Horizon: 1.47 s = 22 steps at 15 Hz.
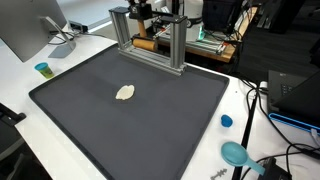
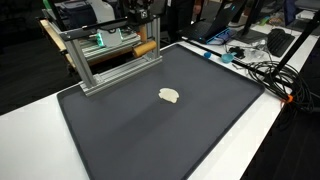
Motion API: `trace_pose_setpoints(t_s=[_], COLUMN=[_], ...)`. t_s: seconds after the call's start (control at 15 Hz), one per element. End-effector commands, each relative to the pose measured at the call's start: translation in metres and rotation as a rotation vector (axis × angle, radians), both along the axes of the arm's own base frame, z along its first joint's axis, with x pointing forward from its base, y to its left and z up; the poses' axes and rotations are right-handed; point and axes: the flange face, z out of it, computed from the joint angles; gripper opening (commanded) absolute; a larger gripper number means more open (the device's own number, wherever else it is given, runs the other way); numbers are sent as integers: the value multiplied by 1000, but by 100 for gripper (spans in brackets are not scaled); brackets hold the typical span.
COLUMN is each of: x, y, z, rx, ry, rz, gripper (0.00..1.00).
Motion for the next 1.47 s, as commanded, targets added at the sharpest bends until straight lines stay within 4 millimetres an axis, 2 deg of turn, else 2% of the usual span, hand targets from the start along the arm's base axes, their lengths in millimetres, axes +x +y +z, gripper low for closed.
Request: trace_pose_setpoints(t_s=[0.0, 0.07, 0.2, 0.67, 1.2, 1.4], x=[-10, -12, -14, -27, -51, -58], y=[0, 0, 6, 34, 48, 49], z=[-4, -4, -3, 18, 13, 2], rx=[1, 1, 2, -43, -95, -85], ry=[5, 5, 4, -20, 80, 106], rz=[-1, 0, 4, -18, -11, 1], gripper=[47, 22, 22, 22, 22, 22])
